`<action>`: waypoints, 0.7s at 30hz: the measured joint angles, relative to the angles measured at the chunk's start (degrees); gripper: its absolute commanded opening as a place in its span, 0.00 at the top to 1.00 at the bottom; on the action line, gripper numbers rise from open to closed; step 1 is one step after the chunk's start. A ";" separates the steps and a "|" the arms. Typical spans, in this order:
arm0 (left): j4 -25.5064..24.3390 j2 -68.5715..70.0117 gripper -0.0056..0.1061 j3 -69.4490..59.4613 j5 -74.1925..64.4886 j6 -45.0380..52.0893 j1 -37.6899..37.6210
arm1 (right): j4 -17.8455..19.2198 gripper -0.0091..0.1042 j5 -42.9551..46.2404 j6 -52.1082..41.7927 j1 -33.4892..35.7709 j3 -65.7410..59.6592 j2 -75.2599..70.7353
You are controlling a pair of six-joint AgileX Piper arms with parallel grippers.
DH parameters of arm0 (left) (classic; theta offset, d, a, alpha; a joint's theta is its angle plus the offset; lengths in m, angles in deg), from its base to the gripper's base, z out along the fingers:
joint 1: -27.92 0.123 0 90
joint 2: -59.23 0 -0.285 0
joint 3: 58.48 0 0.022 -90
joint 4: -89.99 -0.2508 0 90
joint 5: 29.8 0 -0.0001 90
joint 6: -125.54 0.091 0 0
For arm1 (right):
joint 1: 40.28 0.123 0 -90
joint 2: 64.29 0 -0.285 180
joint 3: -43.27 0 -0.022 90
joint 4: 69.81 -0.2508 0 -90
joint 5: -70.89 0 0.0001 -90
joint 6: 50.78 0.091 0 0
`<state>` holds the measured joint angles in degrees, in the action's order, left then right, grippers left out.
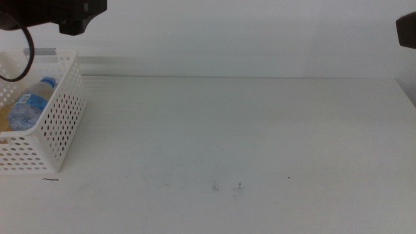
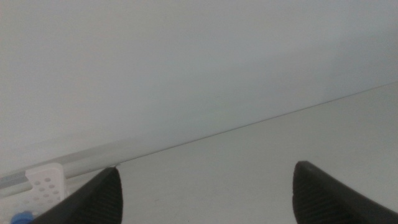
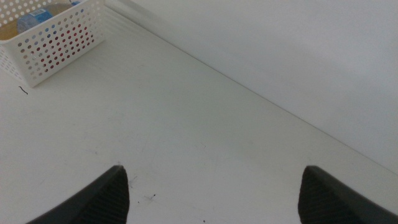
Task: Use arms to grab the bottles and put them into the dustbin to the left of the table.
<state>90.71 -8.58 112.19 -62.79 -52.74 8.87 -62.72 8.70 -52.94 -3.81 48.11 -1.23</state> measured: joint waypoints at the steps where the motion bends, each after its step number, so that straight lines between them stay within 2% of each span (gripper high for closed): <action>1: 0.00 0.00 0.11 0.00 0.00 0.00 0.00 | -0.10 0.10 0.00 0.00 0.00 0.00 0.00; 5: 0.91 0.00 0.11 0.00 0.00 0.00 0.36 | -0.73 0.10 0.00 0.00 0.00 0.00 0.00; 10: 5.53 2.16 0.11 -3.15 2.61 0.00 3.17 | -1.78 0.10 2.02 0.00 0.00 -2.51 -0.65; 15: 6.65 10.05 0.11 -15.30 12.33 0.00 7.53 | -2.78 0.10 13.71 0.00 0.00 -12.52 -3.49; 21: 6.87 21.79 0.11 -31.12 15.36 -0.13 11.80 | -8.40 0.10 26.07 0.00 -3.70 -28.53 -7.53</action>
<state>97.58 13.21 81.07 -47.44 -52.87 20.67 -71.13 34.78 -52.94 -7.51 19.58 -8.77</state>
